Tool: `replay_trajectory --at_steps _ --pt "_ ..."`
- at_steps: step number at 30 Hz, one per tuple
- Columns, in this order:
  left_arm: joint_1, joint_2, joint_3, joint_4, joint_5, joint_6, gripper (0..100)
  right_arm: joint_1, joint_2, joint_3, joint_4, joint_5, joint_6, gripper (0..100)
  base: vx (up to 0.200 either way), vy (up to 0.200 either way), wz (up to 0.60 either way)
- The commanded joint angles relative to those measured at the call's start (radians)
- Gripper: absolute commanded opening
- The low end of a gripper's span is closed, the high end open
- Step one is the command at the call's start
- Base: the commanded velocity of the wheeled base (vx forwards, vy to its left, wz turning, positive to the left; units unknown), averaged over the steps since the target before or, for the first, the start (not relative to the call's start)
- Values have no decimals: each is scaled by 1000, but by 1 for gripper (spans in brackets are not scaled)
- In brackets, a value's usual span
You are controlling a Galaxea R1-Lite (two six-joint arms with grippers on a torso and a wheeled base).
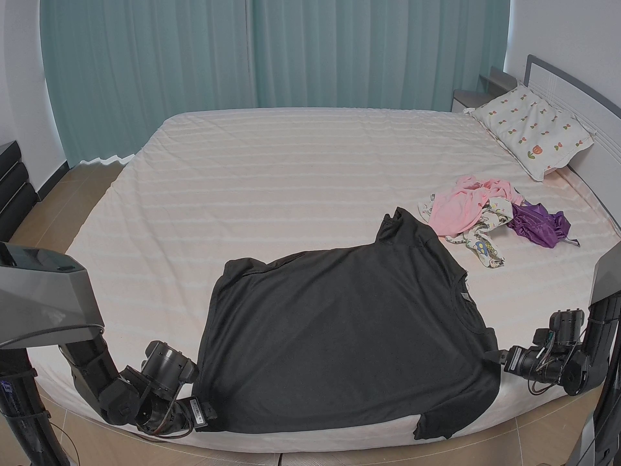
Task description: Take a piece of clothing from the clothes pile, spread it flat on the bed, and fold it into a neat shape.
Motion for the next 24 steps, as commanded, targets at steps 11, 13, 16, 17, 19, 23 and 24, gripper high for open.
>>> replay_trajectory --at_steps 11,13,16,17,19,23,24 --pt "126 -223 -81 -5 -111 -23 100 16 -235 -8 -47 3 205 100 18 0 0" --pt "130 -220 -97 -9 -111 -32 100 36 -241 -4 -47 3 215 100 200 0 0" --pt "130 -219 -106 -26 -112 -74 100 67 -241 3 -47 0 228 100 200 0 0" --pt "130 -217 -106 -29 -112 -74 100 70 -239 3 -47 0 231 100 200 0 0" --pt "130 -212 -106 -38 -112 -74 100 73 -232 3 -46 -4 233 100 200 0 0" --pt "130 -200 -106 -52 -112 -75 100 92 -229 6 -43 -4 234 100 200 0 0" --pt "130 -199 -106 -54 -112 -77 100 92 -229 6 -43 -4 236 100 200 0 0"
